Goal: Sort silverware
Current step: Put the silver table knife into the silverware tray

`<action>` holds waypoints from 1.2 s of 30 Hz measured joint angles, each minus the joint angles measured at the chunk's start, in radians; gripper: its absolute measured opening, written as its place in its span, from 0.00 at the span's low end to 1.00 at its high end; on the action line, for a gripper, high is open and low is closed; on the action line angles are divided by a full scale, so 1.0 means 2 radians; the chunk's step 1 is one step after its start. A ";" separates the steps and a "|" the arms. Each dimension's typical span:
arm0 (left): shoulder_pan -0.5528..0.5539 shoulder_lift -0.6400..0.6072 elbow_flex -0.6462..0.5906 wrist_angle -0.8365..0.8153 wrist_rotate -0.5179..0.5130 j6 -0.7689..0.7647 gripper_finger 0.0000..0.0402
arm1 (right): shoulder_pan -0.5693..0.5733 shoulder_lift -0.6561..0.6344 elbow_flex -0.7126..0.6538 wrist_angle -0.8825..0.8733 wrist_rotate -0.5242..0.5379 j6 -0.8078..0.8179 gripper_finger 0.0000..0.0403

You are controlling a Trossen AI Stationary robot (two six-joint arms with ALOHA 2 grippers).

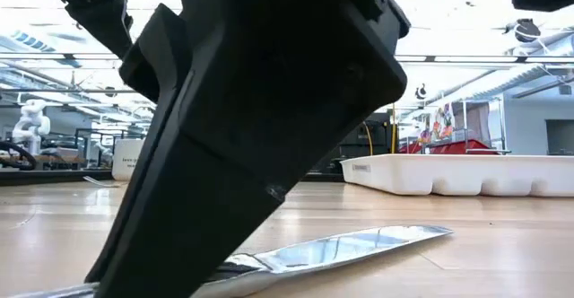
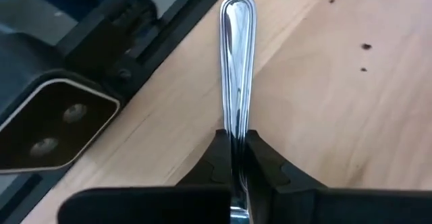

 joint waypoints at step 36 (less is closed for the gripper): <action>0.000 0.000 0.000 0.002 -0.013 -0.013 0.40 | -0.053 -0.078 0.000 -0.103 0.062 -0.013 0.43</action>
